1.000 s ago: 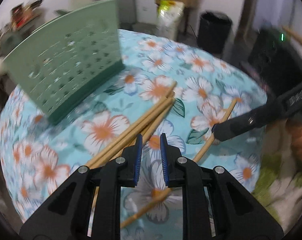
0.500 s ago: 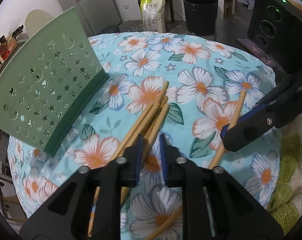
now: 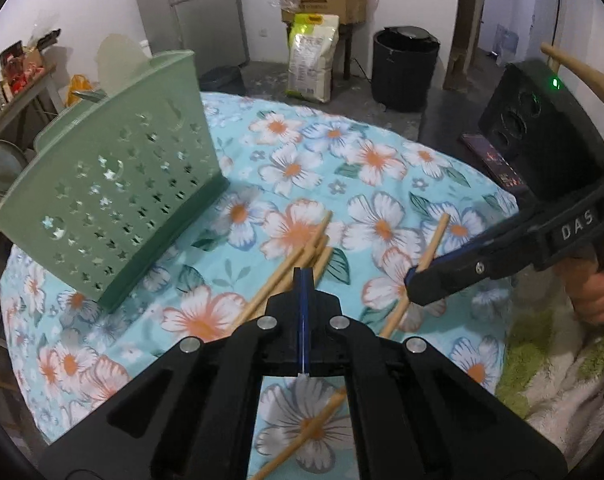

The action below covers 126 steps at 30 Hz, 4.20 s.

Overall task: Organize utensils
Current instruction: 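Gather the chopsticks with the left gripper while the right gripper pushes a stray chopstick toward them, then lift one wooden chopstick each with both grippers and carry them above the green holder, then lower the chopsticks into the green holder and open both grippers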

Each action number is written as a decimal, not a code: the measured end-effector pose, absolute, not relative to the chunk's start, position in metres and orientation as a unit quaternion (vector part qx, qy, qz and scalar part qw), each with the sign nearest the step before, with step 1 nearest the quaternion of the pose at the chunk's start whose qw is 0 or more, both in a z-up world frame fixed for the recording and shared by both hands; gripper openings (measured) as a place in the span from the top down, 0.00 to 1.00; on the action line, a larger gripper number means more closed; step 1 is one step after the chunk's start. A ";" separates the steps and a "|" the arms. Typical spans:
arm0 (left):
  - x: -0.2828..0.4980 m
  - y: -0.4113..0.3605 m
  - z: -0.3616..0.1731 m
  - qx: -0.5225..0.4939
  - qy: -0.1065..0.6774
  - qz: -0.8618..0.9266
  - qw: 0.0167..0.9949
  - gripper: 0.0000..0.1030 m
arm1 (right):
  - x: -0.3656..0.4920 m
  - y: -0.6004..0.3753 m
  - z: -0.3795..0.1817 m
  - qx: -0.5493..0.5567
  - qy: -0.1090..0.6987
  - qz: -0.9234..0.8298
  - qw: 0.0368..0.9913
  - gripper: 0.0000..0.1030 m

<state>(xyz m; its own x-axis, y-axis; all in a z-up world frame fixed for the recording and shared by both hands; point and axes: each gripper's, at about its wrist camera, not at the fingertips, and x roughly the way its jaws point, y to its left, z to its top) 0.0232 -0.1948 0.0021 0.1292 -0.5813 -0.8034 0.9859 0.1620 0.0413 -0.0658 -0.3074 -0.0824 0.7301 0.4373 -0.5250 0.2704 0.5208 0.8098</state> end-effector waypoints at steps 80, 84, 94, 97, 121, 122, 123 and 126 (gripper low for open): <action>0.171 -0.143 0.225 -0.166 0.117 -0.416 0.887 0.95 | -0.075 -0.324 0.079 0.292 0.192 0.018 0.937 0.94; 0.184 -0.165 0.203 -0.144 0.131 -0.389 0.900 0.95 | -0.073 -0.325 0.071 0.303 0.201 0.028 0.931 0.94; 0.181 -0.161 0.176 -0.102 0.165 -0.365 0.911 0.57 | -0.064 -0.331 0.077 0.299 0.201 0.034 0.932 0.94; 0.171 -0.141 0.176 -0.100 0.164 -0.354 0.915 0.47 | -0.060 -0.331 0.084 0.290 0.194 0.031 0.937 0.94; 0.093 -0.007 0.033 -0.053 0.326 -0.327 0.885 0.26 | 0.074 -0.258 0.157 -0.023 0.126 -0.026 0.991 0.94; 0.091 -0.008 0.030 -0.052 0.327 -0.327 0.885 0.26 | 0.081 -0.247 0.144 -0.059 0.137 -0.037 0.988 0.94; 0.089 -0.006 0.027 -0.049 0.328 -0.328 0.885 0.26 | 0.085 -0.240 0.136 -0.080 0.142 -0.042 0.986 0.93; 0.085 -0.006 0.026 -0.039 0.324 -0.328 0.886 0.26 | 0.097 -0.221 0.110 -0.120 0.186 -0.052 0.974 0.93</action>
